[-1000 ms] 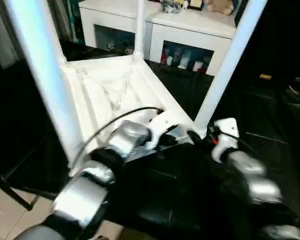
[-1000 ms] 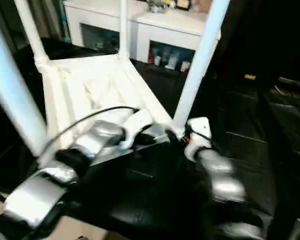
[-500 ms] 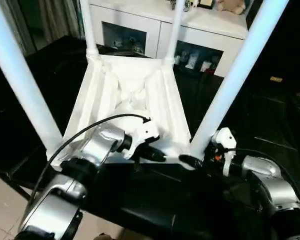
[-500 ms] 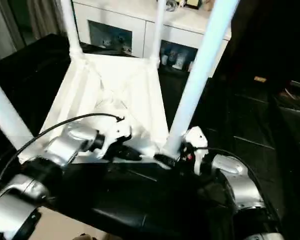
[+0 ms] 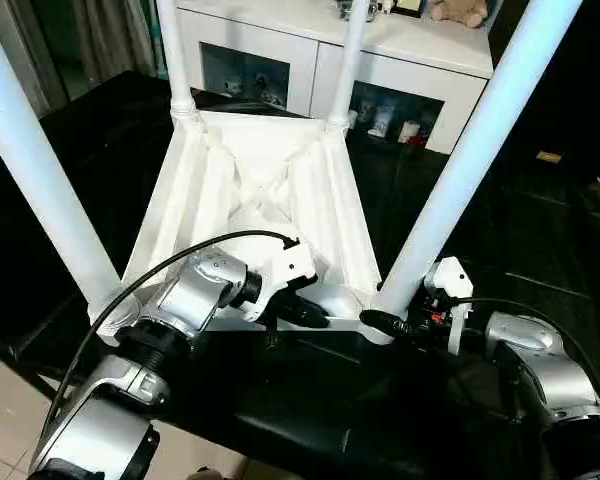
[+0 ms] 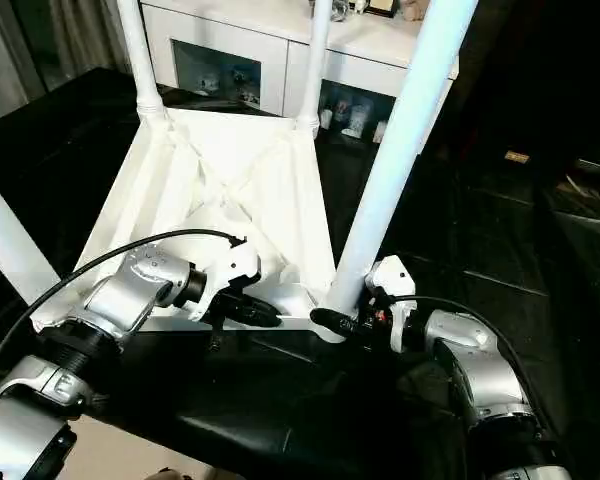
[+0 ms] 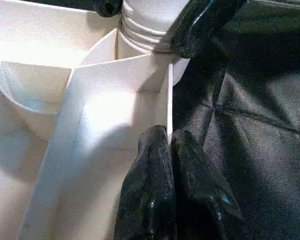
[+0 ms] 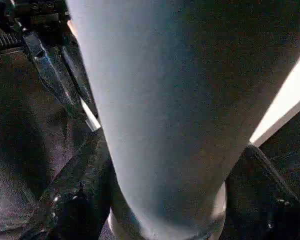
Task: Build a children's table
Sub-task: Rotate leg to tighten
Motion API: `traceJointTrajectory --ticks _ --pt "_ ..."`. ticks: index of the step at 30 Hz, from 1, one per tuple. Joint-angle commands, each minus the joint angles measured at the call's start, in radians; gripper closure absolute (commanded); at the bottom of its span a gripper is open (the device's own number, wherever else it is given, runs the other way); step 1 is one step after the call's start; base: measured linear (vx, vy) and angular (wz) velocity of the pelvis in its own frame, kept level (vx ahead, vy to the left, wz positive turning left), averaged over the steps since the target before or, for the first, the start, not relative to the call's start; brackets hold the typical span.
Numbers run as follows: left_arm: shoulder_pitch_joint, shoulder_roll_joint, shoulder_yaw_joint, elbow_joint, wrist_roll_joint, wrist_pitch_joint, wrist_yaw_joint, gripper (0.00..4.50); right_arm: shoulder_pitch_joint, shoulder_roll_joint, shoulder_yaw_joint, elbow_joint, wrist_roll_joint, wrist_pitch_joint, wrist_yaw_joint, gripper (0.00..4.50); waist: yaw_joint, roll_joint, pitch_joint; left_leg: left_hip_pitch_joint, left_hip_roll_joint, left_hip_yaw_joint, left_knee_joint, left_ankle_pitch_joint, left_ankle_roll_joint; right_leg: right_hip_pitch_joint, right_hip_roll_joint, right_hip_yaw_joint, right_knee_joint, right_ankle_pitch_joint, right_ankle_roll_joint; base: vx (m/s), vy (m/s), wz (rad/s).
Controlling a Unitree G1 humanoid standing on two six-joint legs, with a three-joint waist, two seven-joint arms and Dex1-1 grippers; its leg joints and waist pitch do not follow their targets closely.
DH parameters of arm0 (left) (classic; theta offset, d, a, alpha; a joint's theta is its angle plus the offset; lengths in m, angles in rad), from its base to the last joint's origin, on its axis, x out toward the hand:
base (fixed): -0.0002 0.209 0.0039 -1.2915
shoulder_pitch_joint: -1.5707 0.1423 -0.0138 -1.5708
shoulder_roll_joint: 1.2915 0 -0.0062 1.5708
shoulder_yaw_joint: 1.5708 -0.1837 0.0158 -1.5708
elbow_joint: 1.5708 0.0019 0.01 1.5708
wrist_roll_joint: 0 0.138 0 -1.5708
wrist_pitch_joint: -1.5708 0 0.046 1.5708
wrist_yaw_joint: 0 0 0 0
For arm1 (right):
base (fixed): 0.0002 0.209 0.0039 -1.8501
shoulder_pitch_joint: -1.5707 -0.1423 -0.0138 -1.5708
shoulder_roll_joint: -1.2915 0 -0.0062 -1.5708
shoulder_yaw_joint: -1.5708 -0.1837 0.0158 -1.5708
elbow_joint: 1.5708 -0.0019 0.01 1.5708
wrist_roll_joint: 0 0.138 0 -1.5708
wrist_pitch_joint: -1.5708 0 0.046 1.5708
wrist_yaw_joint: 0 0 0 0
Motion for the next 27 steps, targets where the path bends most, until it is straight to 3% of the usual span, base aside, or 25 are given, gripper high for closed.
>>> traceJointTrajectory --ticks 1,4,6,8,11,13,15,16,17,18,19,20,22,25,26,27 --pt "0.022 -0.023 -0.047 -0.012 -0.011 0.017 -0.029 4.50 -0.006 0.005 0.013 0.004 -0.001 0.005 0.010 1.84 0.001 -0.007 -0.056 0.023 0.021 -0.005 -0.062 -0.208 0.067 0.038 -0.031 0.013 -0.052 -0.068 -0.248 0.000 0.000 0.00" --pt "0.024 -0.024 -0.046 -0.013 -0.012 0.021 -0.027 4.50 -0.007 0.009 0.010 0.007 -0.003 0.003 0.003 1.86 0.001 -0.007 -0.056 0.023 0.021 -0.005 -0.061 -0.198 0.072 0.039 -0.031 0.013 -0.051 -0.063 -0.250 0.000 0.000 0.00" --pt "0.022 -0.044 -0.025 0.013 -0.015 0.026 0.017 4.50 -0.014 0.044 -0.022 0.044 -0.011 -0.010 -0.084 1.86 -0.001 -0.007 -0.056 0.022 0.020 -0.005 -0.061 -0.201 0.070 0.038 -0.031 0.013 -0.051 -0.068 -0.251 0.000 0.000 0.00" --pt "0.011 -0.080 0.002 0.069 -0.015 0.022 0.085 4.50 -0.030 0.085 -0.055 0.099 -0.034 -0.031 -0.207 1.86 -0.006 -0.004 -0.053 0.023 0.020 -0.005 -0.064 -0.240 0.048 0.031 -0.032 0.013 -0.057 -0.125 -0.245 0.000 0.000 0.00" --pt "-0.014 -0.142 0.038 0.158 -0.007 0.018 0.216 4.50 -0.045 0.140 -0.087 0.158 -0.067 -0.044 -0.380 1.87 -0.016 -0.008 -0.051 0.024 0.018 -0.012 -0.073 -0.328 -0.005 0.030 -0.034 0.011 -0.071 -0.270 -0.202 0.000 0.000 0.00" --pt "-0.050 -0.212 0.068 0.261 0.005 -0.002 0.370 4.50 -0.058 0.208 -0.122 0.202 -0.093 -0.033 -0.577 1.87 -0.021 -0.006 -0.048 0.031 0.017 -0.013 -0.074 -0.370 -0.020 0.018 -0.034 0.013 -0.081 -0.333 -0.182 0.000 0.000 0.00" --pt "-0.072 -0.246 0.076 0.308 0.015 -0.007 0.447 4.50 -0.067 0.246 -0.136 0.220 -0.101 -0.021 -0.668 1.87 -0.022 -0.006 -0.050 0.032 0.016 -0.016 -0.074 -0.399 -0.026 0.017 -0.035 0.013 -0.087 -0.376 -0.156 0.000 0.000 0.00" --pt "-0.077 -0.254 0.078 0.317 0.018 -0.005 0.465 4.50 -0.070 0.255 -0.139 0.224 -0.104 -0.019 -0.687 1.87 -0.023 0.001 -0.049 0.034 0.016 -0.017 -0.074 -0.409 -0.026 0.014 -0.034 0.013 -0.088 -0.379 -0.154 0.000 0.000 0.00" --pt "-0.088 -0.270 0.082 0.337 0.021 -0.007 0.499 4.50 -0.076 0.275 -0.144 0.234 -0.106 -0.016 -0.722 1.87 -0.023 -0.002 -0.051 0.030 0.015 -0.018 -0.075 -0.407 -0.022 0.019 -0.033 0.012 -0.088 -0.368 -0.146 0.000 0.000 0.00" --pt "-0.103 -0.288 0.087 0.363 0.026 -0.010 0.543 4.50 -0.088 0.297 -0.146 0.248 -0.115 -0.019 -0.766 1.87 -0.022 0.001 -0.051 0.029 0.015 -0.018 -0.075 -0.403 -0.021 0.018 -0.032 0.013 -0.088 -0.356 -0.144 0.000 0.000 0.00" --pt "-0.114 -0.301 0.094 0.383 0.031 -0.016 0.571 4.50 -0.097 0.314 -0.149 0.261 -0.124 -0.026 -0.798 1.87 -0.026 0.008 -0.052 0.030 0.014 -0.016 -0.075 -0.407 -0.024 0.012 -0.031 0.015 -0.089 -0.334 -0.147 0.000 0.000 0.00" --pt "-0.125 -0.313 0.097 0.406 0.039 -0.024 0.598 4.50 -0.109 0.330 -0.149 0.277 -0.133 -0.039 -0.826 1.87 -0.026 0.004 -0.053 0.027 0.013 -0.019 -0.077 -0.404 -0.027 0.018 -0.029 0.012 -0.086 -0.322 -0.147 0.000 0.000 0.00" --pt "-0.138 -0.323 0.093 0.432 0.050 -0.038 0.620 4.50 -0.126 0.349 -0.144 0.299 -0.140 -0.061 -0.845 1.87 -0.024 0.009 -0.055 0.029 0.014 -0.019 -0.076 -0.399 -0.023 0.019 -0.029 0.012 -0.084 -0.292 -0.147 0.000 0.000 0.00" --pt "-0.160 -0.333 0.085 0.476 0.064 -0.063 0.628 4.50 -0.144 0.373 -0.136 0.303 -0.136 -0.091 -0.832 1.87 -0.024 0.008 -0.056 0.024 0.012 -0.017 -0.076 -0.386 -0.013 0.023 -0.028 0.012 -0.083 -0.265 -0.146 0.000 0.000 0.00" --pt "-0.163 -0.332 0.082 0.481 0.066 -0.065 0.625 4.50 -0.143 0.376 -0.137 0.295 -0.126 -0.096 -0.814 1.31 -0.022 0.009 -0.055 0.026 0.013 -0.016 -0.075 -0.386 -0.006 0.022 -0.029 0.013 -0.083 -0.264 -0.144 0.000 0.000 0.00" --pt "-0.166 -0.327 0.079 0.488 0.065 -0.067 0.615 4.50 -0.138 0.372 -0.135 0.274 -0.118 -0.106 -0.788 1.17 -0.020 0.006 -0.055 0.025 0.013 -0.015 -0.075 -0.383 0.001 0.023 -0.030 0.013 -0.084 -0.268 -0.146 0.000 0.000 0.00"
